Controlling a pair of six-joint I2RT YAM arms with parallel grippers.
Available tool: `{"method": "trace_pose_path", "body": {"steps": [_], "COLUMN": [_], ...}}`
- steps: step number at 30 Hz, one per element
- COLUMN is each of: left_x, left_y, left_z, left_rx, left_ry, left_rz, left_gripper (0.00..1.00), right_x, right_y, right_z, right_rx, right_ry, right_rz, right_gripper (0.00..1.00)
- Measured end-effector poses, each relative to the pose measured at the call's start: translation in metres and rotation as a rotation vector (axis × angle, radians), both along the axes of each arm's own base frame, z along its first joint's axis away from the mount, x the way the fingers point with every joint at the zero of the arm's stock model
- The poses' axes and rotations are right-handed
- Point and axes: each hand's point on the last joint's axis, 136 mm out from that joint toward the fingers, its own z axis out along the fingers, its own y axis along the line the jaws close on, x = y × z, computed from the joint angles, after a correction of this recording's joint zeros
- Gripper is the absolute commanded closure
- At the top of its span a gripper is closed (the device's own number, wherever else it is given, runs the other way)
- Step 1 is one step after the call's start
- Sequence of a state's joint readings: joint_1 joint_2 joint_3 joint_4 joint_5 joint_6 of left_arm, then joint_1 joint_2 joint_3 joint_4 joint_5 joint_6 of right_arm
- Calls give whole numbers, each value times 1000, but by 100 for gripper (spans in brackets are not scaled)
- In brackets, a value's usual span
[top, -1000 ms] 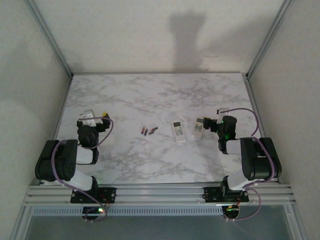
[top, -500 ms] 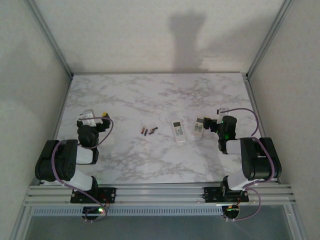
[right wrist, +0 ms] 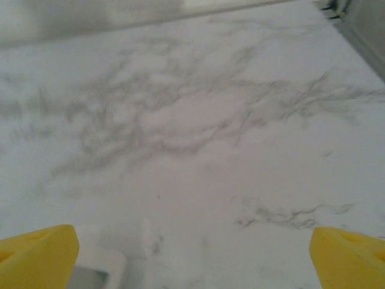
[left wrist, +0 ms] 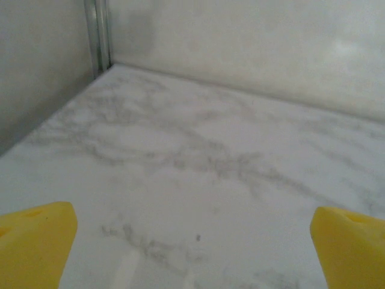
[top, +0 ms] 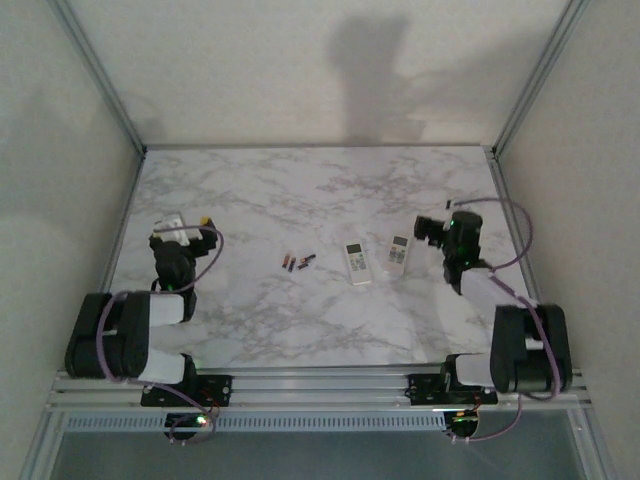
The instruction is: Load the batteries into the remote control
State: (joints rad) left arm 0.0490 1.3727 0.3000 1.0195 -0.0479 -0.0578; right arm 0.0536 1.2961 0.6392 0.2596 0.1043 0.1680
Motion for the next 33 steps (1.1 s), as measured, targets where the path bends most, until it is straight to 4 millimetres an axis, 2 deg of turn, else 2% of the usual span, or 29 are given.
{"method": "trace_pose_path", "body": {"steps": [3,5,7,8,10,13,14,18,22,27,33], "left_x": [7,12,15,14,9,-3,-7,-17,-22,-23,-21], "left_y": [0,-2,-16,-27,-60,-109,-121,-153,-161,-162,-166], "left_z": [61,98,129,139,148,143,139,119,107,96,84], "left_rx": [-44,-88,-139,-161,-212,-275,-289,-311,-318,-330,-373], "left_ry": [-98,-143,-166,-171,-156,-97,-70,32,85,127,170], "left_rz": [32,34,-1,-31,-132,-285,-326,-434,-461,-455,-455], "left_gripper": [1,1,1,1,1,1,1,1,1,1,3], "right_x": [10,11,5,0,-17,-41,-46,-63,-67,-66,-64], "right_y": [3,10,21,26,38,55,59,81,98,107,109], "right_z": [59,73,62,49,12,-35,-45,-79,-98,-120,-133], "right_rx": [117,176,216,226,234,222,215,159,89,38,30], "right_ry": [7,59,166,227,388,591,634,766,816,852,859], "right_rz": [-43,-42,-35,-33,-29,-23,-20,-12,-5,-16,-33], "right_gripper": [1,1,1,1,1,1,1,1,2,15,46]}}
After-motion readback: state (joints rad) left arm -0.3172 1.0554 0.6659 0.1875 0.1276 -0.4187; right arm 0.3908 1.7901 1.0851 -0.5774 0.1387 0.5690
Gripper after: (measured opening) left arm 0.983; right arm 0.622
